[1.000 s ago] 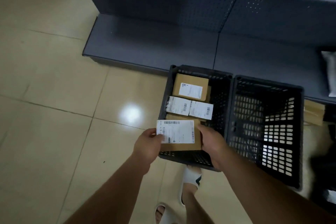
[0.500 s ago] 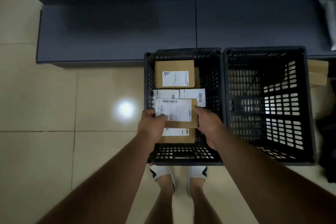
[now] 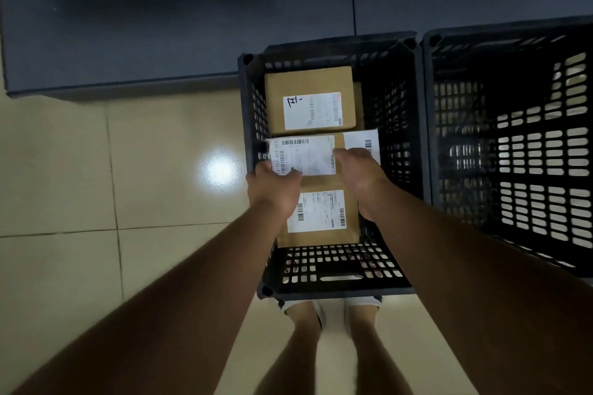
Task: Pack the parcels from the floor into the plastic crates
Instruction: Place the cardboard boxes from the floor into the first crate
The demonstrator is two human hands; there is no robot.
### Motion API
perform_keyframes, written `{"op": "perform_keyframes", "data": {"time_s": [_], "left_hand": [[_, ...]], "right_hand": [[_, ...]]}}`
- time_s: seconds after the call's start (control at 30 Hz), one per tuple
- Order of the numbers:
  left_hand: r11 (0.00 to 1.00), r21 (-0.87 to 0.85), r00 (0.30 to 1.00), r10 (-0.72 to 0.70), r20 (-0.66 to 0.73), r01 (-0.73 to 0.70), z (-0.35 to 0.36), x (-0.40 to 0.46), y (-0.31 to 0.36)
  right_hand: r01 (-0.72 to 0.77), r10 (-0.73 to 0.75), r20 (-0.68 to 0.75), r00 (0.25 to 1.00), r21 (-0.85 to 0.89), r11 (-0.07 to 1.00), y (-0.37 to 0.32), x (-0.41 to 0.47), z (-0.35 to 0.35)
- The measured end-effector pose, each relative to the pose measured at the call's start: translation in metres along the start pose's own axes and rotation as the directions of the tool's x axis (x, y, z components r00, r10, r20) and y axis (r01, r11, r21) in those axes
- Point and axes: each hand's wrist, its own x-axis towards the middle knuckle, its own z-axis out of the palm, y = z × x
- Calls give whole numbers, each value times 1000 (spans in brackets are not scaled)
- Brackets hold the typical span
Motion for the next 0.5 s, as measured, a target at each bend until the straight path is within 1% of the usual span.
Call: {"op": "perform_keyframes", "data": {"time_s": [0.1,0.2,0.3,0.37,0.5], "left_hand": [[1000,24,999,11,-32,-11,5,8,4],[1000,10,998,10,-56,-10,9,16,2],[999,18,999,28,-46,-27,12,18,-1],[996,59,997,67,-45,-64,13,16,-6],[971,206,992,125,0,-122,15,10,-19]], "right_hand": [[16,-15,7,1000,-17,1000,-7,10,9],[13,-12,27,1000,-18,1000,-10,13,17],[1,-1,31,1000,4,1000,-12,15,21],[-2,2,31,1000,1,1000,-12,14,24],[-2,2,46,999,-5,1000,-11,13,30]]}}
